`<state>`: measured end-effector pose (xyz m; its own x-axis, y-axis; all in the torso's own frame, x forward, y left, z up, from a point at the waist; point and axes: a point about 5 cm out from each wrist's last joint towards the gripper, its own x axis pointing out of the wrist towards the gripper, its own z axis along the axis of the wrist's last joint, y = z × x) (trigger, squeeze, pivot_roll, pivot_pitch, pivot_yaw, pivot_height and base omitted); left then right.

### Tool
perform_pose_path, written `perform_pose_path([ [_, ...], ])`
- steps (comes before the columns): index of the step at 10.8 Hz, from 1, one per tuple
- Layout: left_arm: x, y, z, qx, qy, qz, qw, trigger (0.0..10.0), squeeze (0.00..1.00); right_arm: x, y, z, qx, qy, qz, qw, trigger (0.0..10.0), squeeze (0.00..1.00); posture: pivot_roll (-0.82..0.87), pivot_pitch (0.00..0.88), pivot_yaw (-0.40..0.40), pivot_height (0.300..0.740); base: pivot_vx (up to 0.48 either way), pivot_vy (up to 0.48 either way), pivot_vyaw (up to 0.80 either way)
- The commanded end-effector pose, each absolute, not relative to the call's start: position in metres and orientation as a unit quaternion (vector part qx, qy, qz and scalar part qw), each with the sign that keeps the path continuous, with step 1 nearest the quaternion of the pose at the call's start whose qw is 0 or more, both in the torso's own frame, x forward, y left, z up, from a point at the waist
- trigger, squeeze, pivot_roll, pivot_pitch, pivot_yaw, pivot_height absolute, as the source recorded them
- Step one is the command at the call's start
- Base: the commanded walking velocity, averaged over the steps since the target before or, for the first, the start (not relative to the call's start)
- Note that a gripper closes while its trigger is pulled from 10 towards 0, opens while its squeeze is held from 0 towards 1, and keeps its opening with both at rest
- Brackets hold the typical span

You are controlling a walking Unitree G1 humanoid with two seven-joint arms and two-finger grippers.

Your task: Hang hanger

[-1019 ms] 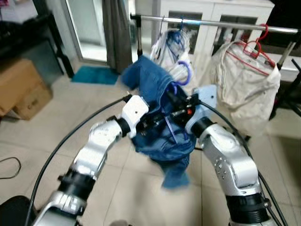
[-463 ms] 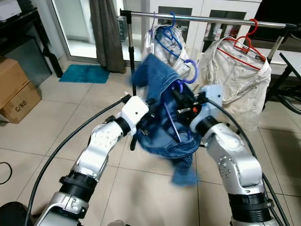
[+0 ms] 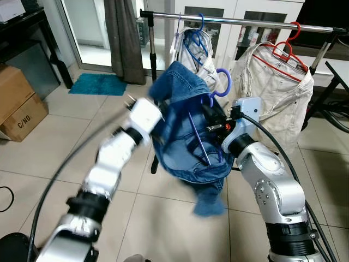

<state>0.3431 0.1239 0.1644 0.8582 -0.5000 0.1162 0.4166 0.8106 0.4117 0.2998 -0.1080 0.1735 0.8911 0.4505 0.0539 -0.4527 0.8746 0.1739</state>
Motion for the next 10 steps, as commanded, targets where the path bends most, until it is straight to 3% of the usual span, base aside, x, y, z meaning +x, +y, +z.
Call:
perform_pose_path([
  [1, 0.348, 0.131, 0.178, 0.184, -0.133, -0.22, 0.949, 0.0, 0.0, 0.301, -0.109, 0.178, 0.077, -0.011, 0.243, 0.967, 0.0, 0.0, -0.04, 0.0, -0.009, 0.74, 0.0, 0.0, 0.0],
  [2, 0.357, 0.145, 0.213, 0.183, -0.177, -0.188, 0.948, 0.0, 0.0, 0.295, -0.113, 0.162, 0.008, 0.031, 0.276, 0.96, 0.0, 0.0, -0.04, 0.0, -0.011, 0.74, 0.0, 0.0, 0.0],
  [4, 0.373, 0.17, 0.244, 0.21, -0.182, -0.148, 0.949, 0.0, 0.0, 0.281, -0.115, 0.153, -0.035, 0.054, 0.342, 0.937, 0.0, 0.0, -0.03, 0.0, -0.005, 0.74, 0.0, 0.0, 0.0],
  [6, 0.389, 0.209, 0.249, 0.27, -0.115, -0.102, 0.951, 0.0, 0.0, 0.272, -0.123, 0.162, -0.021, 0.038, 0.38, 0.924, 0.0, 0.0, -0.04, 0.0, 0.01, 0.74, 0.0, 0.0, 0.0],
  [8, 0.392, 0.243, 0.227, 0.255, -0.033, -0.06, 0.965, 0.0, 0.0, 0.271, -0.135, 0.172, 0.021, 0.018, 0.373, 0.927, 0.0, 0.0, -0.04, 0.0, 0.026, 0.74, 0.0, 0.0, 0.0],
  [9, 0.392, 0.235, 0.218, 0.226, -0.029, -0.079, 0.971, 0.0, 0.0, 0.273, -0.135, 0.175, 0.046, 0.009, 0.363, 0.931, 0.0, 0.0, -0.04, 0.0, 0.031, 0.74, 0.0, 0.0, 0.0],
  [10, 0.392, 0.208, 0.205, 0.183, -0.033, -0.146, 0.972, 0.0, 0.0, 0.279, -0.133, 0.177, 0.071, 0.003, 0.334, 0.94, 0.0, 0.0, -0.04, 0.0, 0.036, 0.74, 0.0, 0.0, 0.0],
])
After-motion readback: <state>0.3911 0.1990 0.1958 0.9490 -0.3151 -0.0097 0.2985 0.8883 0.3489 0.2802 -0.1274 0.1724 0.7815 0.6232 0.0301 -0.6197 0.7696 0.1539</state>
